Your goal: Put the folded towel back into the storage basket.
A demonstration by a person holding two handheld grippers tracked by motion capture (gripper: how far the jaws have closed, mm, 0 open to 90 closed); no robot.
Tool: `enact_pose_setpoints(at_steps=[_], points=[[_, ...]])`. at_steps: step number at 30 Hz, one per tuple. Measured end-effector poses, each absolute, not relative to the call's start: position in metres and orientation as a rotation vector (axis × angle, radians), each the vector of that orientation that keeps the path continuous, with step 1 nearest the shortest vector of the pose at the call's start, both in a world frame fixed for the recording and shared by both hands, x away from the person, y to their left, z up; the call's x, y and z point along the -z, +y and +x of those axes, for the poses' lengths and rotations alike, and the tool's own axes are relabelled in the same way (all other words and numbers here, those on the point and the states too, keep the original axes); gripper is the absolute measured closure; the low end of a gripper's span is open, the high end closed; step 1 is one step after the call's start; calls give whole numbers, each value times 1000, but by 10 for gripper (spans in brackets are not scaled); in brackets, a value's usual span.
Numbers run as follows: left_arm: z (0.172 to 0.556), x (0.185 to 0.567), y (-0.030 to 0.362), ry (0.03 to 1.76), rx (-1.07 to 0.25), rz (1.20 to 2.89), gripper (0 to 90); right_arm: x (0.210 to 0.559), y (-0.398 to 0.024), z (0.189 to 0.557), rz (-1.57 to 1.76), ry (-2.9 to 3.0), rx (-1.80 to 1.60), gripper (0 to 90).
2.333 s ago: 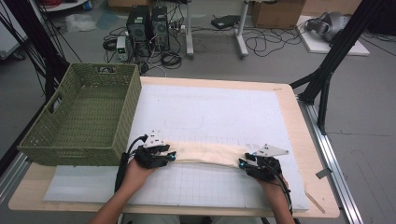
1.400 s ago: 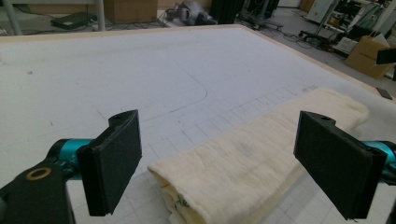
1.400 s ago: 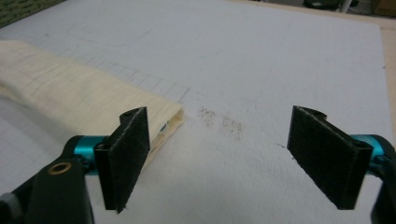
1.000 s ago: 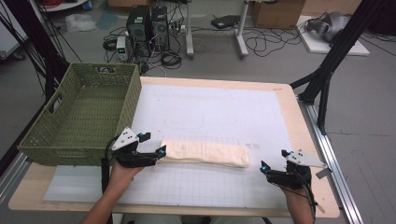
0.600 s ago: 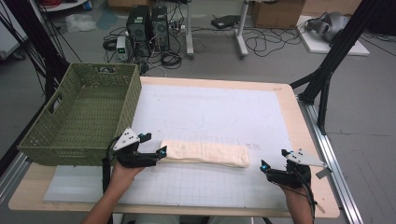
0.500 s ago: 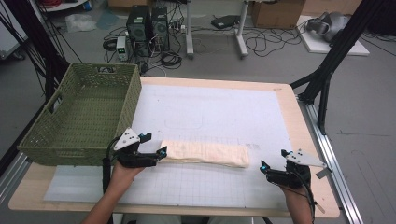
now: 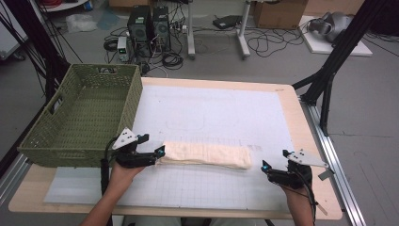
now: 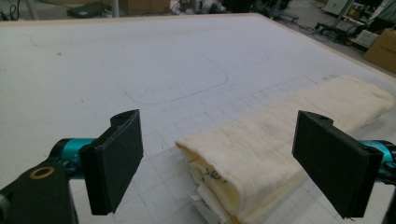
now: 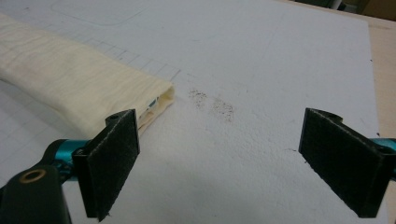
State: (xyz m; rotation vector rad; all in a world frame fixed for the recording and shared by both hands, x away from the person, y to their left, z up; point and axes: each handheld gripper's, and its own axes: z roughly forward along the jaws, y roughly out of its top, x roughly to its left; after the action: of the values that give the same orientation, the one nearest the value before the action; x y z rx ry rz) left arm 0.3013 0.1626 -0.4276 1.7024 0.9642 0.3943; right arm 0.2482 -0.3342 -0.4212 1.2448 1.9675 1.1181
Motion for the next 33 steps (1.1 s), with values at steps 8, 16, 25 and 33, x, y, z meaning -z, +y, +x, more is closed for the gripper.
enact_pose_setpoints(at_steps=[8, 16, 25, 33], points=[[309, 435, 165, 1028, -325, 1734, 271, 424, -332, 248, 1230, 1990, -1099, 116], [312, 441, 155, 1044, -329, 1789, 309, 426, -333, 245, 1220, 2009, -1092, 116], [314, 448, 145, 1046, -331, 1893, 371, 428, -332, 246, 1215, 2022, -1089, 117], [304, 450, 136, 1046, -353, 1981, 431, 429, -331, 247, 1213, 2037, -1091, 117]])
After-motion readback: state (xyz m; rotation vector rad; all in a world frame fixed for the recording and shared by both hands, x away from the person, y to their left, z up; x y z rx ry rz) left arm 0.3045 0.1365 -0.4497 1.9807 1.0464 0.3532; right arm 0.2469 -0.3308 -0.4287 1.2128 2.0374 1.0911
